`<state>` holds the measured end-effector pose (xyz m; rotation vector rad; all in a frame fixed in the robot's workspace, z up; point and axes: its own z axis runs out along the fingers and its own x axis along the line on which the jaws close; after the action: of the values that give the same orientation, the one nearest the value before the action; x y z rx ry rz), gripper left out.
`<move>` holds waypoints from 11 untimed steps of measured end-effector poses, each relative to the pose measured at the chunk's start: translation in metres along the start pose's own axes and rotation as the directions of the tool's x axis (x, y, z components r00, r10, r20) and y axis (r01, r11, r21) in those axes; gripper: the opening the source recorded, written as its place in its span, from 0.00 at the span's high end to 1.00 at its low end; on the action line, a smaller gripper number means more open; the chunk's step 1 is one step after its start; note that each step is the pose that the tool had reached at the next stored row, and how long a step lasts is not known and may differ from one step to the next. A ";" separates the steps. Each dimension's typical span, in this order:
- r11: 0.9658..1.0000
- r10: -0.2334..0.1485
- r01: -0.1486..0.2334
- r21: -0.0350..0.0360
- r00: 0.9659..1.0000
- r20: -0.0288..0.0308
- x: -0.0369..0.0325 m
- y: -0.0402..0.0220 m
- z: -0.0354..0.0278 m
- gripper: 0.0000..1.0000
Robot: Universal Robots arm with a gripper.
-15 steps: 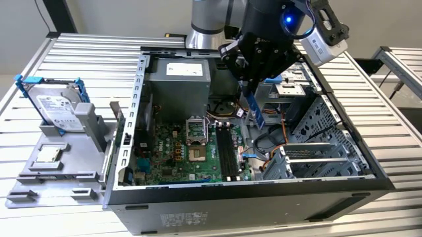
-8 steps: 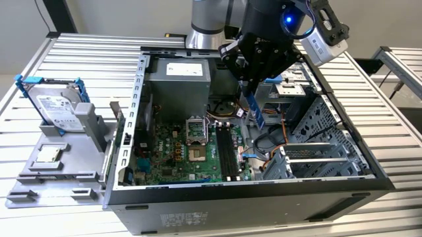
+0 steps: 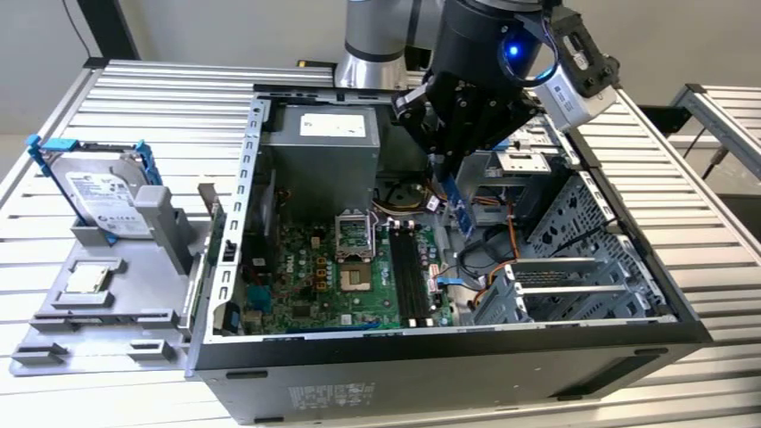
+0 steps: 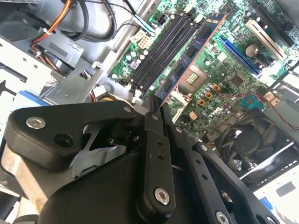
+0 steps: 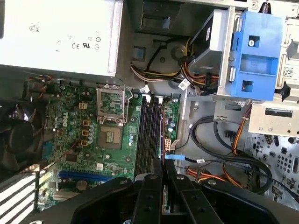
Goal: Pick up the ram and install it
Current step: 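Insert the ram into the slot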
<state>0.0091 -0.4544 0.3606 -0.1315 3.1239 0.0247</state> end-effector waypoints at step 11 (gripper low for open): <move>1.000 0.003 -0.003 0.000 1.000 0.000 0.0003 0.0001 0.0200 1.00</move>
<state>0.0090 -0.4540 0.3405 -0.1275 3.1241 0.0246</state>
